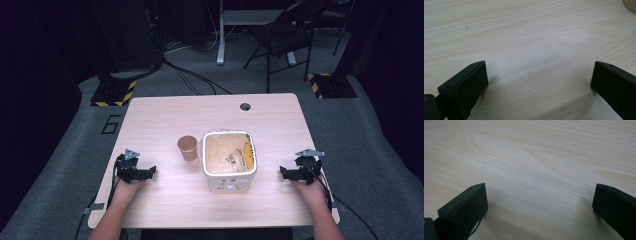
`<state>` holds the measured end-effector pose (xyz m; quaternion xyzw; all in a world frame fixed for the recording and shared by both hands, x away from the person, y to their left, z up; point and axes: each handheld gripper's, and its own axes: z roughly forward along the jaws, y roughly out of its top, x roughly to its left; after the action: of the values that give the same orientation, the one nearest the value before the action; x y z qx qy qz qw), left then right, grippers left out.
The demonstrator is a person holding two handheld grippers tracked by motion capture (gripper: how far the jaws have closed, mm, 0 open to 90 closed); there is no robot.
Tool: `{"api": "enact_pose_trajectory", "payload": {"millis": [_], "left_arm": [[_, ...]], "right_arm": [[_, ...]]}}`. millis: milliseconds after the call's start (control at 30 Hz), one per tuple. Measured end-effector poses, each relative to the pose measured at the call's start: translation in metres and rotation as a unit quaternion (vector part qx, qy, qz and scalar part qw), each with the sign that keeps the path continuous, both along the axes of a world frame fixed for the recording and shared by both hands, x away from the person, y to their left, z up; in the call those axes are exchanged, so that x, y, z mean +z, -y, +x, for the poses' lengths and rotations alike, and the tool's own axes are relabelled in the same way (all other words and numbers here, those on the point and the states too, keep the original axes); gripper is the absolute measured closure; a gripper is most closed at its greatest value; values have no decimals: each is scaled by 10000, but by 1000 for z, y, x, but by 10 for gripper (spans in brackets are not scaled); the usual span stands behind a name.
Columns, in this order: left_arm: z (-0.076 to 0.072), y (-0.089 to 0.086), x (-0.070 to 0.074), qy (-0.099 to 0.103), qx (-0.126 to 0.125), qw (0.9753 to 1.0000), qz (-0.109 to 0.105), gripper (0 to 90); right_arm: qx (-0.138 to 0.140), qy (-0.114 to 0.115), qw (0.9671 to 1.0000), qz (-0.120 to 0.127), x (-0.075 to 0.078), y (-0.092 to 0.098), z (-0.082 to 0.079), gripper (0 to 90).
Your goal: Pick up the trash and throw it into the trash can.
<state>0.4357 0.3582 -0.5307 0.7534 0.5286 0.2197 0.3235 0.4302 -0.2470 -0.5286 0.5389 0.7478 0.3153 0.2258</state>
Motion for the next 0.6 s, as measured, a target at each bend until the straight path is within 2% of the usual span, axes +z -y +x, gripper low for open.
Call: {"api": "enact_pose_trajectory", "payload": {"millis": [267, 600], "left_arm": [[0, 1, 0, 32, -20, 10000, 7, 17], [-1, 2, 0, 105, -34, 9999, -37, 59]], "right_arm": [[-33, 11, 10000, 1, 0, -2, -1, 0], [-16, -4, 10000, 18, 0, -14, 3, 0]]}}
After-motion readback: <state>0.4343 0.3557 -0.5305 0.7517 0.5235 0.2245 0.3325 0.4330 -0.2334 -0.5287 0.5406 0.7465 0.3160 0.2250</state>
